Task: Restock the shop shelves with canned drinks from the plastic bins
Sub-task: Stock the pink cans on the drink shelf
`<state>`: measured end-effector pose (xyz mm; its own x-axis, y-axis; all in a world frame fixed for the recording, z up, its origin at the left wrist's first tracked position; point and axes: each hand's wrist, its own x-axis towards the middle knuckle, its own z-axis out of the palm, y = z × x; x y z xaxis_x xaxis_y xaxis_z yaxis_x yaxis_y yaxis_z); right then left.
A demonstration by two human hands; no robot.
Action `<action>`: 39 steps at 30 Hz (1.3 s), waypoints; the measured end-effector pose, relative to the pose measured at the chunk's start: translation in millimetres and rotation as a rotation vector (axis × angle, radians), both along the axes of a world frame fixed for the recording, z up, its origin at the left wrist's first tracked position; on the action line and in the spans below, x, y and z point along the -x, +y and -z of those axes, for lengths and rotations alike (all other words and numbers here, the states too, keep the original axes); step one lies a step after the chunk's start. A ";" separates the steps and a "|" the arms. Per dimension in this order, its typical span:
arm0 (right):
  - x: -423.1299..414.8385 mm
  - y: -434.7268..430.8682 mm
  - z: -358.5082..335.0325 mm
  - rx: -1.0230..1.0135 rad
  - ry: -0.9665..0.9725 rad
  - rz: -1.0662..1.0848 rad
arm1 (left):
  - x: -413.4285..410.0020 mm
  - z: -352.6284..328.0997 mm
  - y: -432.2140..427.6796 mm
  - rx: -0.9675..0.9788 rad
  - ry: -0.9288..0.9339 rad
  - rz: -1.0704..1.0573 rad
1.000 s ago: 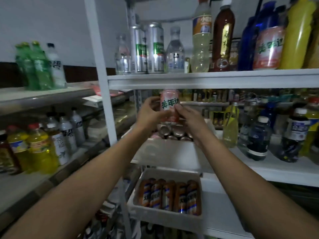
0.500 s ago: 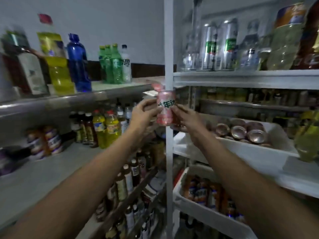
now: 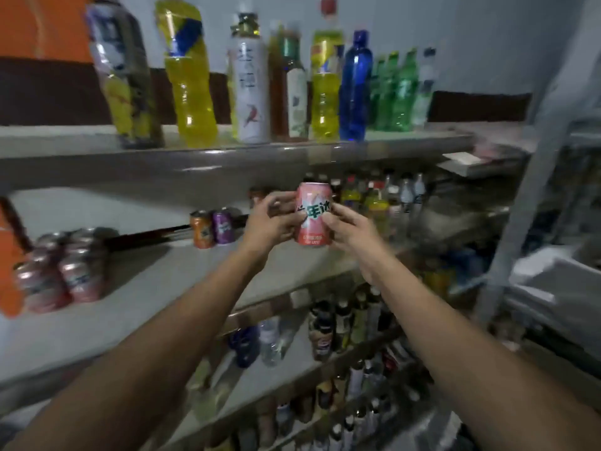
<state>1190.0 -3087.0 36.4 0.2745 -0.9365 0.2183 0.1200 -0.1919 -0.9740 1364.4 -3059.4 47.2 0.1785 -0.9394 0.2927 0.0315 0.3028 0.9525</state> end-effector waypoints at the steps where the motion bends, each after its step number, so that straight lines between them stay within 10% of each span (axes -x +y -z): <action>1: -22.3 4.3 3.8 -0.013 0.000 -0.047 | -22.7 7.2 8.1 -0.011 0.019 -0.039; 19: -392.1 111.1 121.9 -0.135 0.110 -0.568 | -346.7 126.1 207.5 -0.115 0.035 -0.644; 39: -485.6 97.8 156.1 -0.118 0.149 -0.420 | -422.6 145.8 193.9 -0.132 0.027 -0.670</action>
